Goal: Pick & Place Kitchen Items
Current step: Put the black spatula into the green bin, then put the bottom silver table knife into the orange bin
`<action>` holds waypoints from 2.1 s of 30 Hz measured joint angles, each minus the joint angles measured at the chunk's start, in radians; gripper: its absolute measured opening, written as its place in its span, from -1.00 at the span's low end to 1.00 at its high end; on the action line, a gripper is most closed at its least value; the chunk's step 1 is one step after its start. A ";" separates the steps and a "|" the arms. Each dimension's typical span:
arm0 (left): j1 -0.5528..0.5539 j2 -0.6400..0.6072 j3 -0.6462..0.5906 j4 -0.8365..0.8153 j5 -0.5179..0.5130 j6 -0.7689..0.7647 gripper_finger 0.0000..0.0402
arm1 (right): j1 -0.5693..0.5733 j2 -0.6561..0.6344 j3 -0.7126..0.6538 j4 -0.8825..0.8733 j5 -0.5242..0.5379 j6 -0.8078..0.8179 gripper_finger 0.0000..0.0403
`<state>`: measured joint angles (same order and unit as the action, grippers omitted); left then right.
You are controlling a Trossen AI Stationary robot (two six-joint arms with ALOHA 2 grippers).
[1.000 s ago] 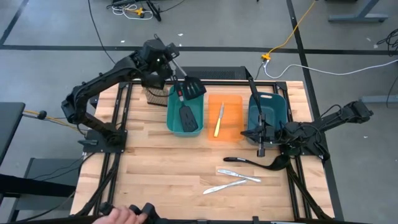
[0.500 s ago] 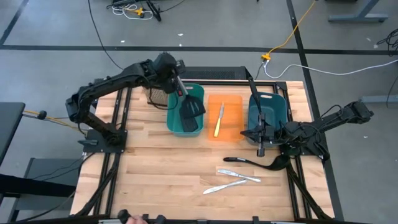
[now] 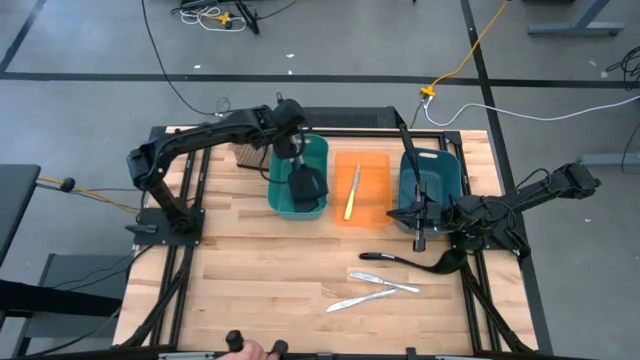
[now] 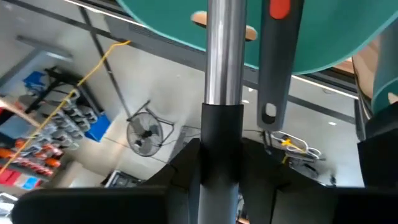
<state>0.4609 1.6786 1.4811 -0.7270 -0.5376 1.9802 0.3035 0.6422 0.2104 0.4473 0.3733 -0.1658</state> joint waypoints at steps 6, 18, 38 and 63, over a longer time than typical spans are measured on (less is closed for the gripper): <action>0.001 0.041 0.000 -0.008 -0.007 0.025 -0.57 | 0.000 0.000 0.000 0.000 0.000 -0.002 -0.95; 0.004 0.058 0.000 -0.021 0.025 -0.032 -0.37 | 0.000 0.000 0.000 0.001 0.000 -0.009 -0.95; -0.087 -0.121 0.000 0.066 -0.277 -0.424 -0.43 | 0.000 0.000 0.000 0.011 0.000 -0.011 -0.95; 0.211 -0.958 -0.269 -0.031 0.909 -1.972 -0.97 | 0.001 0.000 0.000 0.049 -0.010 0.002 -0.95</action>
<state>0.6720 0.7202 1.2123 -0.7579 0.3717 0.0077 0.3042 0.6418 0.2100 0.4960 0.3637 -0.1642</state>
